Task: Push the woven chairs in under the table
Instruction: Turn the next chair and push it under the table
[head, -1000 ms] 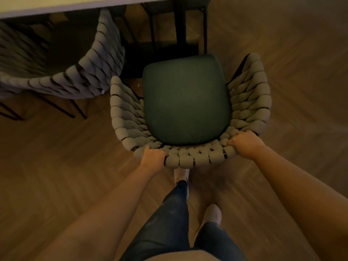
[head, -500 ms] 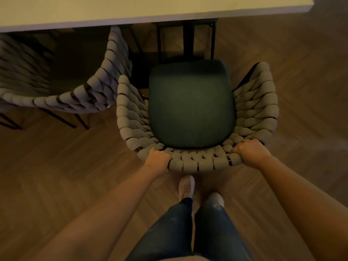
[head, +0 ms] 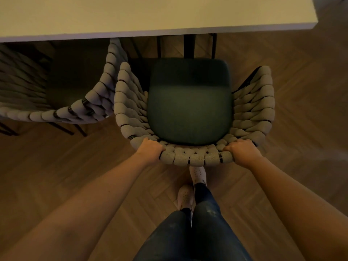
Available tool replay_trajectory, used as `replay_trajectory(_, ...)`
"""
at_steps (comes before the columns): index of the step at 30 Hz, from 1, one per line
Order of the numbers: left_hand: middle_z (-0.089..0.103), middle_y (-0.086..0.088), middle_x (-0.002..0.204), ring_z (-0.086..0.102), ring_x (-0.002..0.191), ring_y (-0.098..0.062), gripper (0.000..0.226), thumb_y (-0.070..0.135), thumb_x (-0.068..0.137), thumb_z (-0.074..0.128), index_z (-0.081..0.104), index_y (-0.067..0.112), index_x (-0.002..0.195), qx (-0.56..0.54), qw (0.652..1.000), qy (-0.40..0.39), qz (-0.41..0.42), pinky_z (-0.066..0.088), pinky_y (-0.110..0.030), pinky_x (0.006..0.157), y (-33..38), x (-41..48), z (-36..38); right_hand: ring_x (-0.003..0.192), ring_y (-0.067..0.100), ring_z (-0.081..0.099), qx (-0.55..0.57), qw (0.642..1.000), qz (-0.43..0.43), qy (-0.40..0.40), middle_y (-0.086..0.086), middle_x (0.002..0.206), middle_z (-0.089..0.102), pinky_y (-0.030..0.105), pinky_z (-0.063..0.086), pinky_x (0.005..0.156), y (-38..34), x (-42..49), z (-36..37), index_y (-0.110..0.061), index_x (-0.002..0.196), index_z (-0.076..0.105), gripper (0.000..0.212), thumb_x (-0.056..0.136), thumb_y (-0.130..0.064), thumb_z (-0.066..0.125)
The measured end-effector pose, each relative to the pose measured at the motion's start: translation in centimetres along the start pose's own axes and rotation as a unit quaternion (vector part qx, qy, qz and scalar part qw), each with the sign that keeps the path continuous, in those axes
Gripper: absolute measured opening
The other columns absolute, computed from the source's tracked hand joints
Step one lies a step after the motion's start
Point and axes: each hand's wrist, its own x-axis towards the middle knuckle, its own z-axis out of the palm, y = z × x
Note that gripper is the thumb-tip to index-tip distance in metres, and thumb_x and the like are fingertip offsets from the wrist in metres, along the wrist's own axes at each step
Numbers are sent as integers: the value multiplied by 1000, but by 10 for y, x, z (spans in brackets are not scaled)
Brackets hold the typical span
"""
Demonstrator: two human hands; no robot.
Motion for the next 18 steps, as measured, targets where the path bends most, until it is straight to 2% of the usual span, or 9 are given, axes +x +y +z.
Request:
replay_trajectory(6, 63, 1, 122, 54, 116, -20, 31, 22, 98, 48, 58, 30, 126, -1, 1000, 1, -15, 36, -37, 100, -32, 36, -11, 117, 21, 51, -28, 1000, -7, -10, -1, 125, 59, 36, 43, 94, 8, 37, -27, -35, 130, 52, 36, 97, -24, 45)
replay_trajectory(11, 60, 2, 128, 51, 122, -20, 36, 25, 98, 47, 53, 32, 133, -16, 999, 1, -28, 32, -40, 108, -49, 56, -27, 121, 22, 49, -38, 999, -9, -16, -2, 126, 58, 38, 36, 99, 20, 65, -48, -35, 130, 52, 35, 97, -25, 49)
replay_trajectory(18, 59, 3, 131, 48, 127, -19, 37, 25, 98, 47, 51, 32, 134, -37, 998, -3, -53, 22, -41, 113, -70, 78, -52, 113, 20, 55, -35, 999, -37, -4, -1, 120, 62, 33, 41, 96, 37, 102, -71, -32, 130, 54, 36, 96, -22, 52)
